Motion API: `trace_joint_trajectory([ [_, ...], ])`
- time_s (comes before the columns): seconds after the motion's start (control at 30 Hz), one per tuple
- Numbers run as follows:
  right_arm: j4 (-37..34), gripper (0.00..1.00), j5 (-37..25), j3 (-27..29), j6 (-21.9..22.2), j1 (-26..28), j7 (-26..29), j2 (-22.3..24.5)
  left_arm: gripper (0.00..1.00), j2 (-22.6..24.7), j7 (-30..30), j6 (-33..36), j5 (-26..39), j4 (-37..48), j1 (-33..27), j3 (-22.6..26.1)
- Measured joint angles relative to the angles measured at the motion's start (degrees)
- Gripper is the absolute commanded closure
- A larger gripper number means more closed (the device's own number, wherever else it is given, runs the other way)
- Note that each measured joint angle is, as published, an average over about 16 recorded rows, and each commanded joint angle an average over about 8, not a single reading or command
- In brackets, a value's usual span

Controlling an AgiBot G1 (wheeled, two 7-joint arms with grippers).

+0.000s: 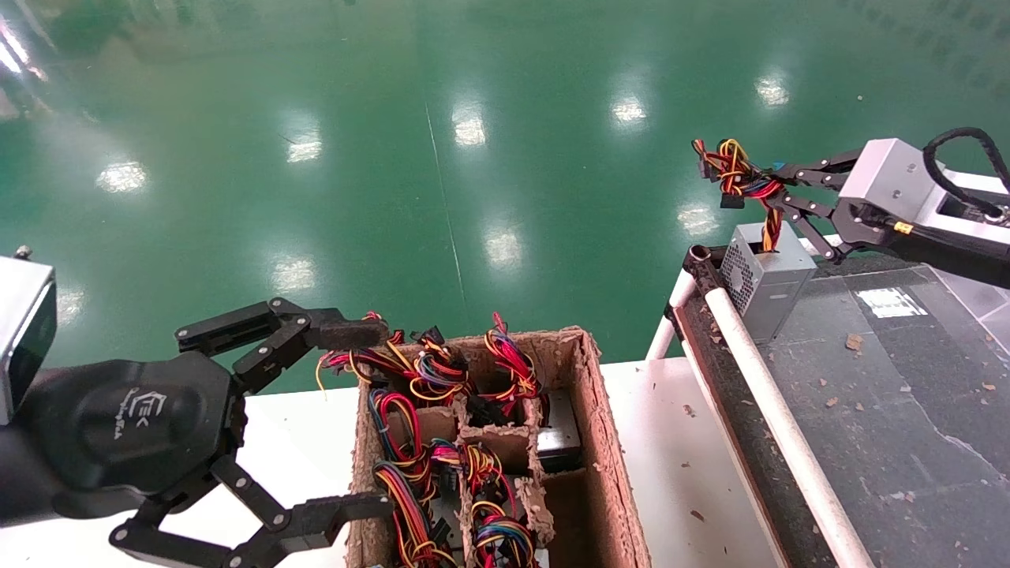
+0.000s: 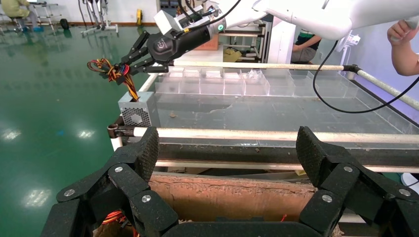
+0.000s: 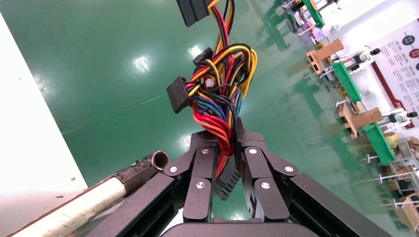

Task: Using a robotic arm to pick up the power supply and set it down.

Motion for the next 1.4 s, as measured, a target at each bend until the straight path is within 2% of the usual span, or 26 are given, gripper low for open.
trace_joint_trajectory([
  [0.03, -0.2, 0.07, -0.1, -0.1, 0.0, 0.1, 0.0, -0.1, 0.0, 0.0, 0.0, 0.0, 0.0, 0.0, 0.0, 0.0],
  [0.07, -0.5, 0.0, -0.2, -0.1, -0.1, 0.2, 0.0, -0.1, 0.0, 0.0, 0.0, 0.0, 0.0, 0.0, 0.0, 0.0],
  [0.57, -2.5, 0.0, -1.4, -1.2, -1.8, 1.4, 0.6, 0.2, 0.0, 0.0, 0.0, 0.0, 0.0, 0.0, 0.0, 0.0],
  [0.87, -4.0, 0.0, -1.2, -1.5, -3.7, 2.3, 2.8, 0.8, 0.0, 0.0, 0.0, 0.0, 0.0, 0.0, 0.0, 0.0],
  [1.13, -4.1, 0.0, 1.5, -0.9, -5.4, 1.7, 6.2, 1.4, 0.0, 0.0, 0.0, 0.0, 0.0, 0.0, 0.0, 0.1],
  [1.4, -1.0, 0.0, 5.9, -0.4, -7.6, -0.8, 9.9, 2.1, 0.0, 0.0, 0.1, 0.0, 0.0, 0.0, 0.0, 0.1],
])
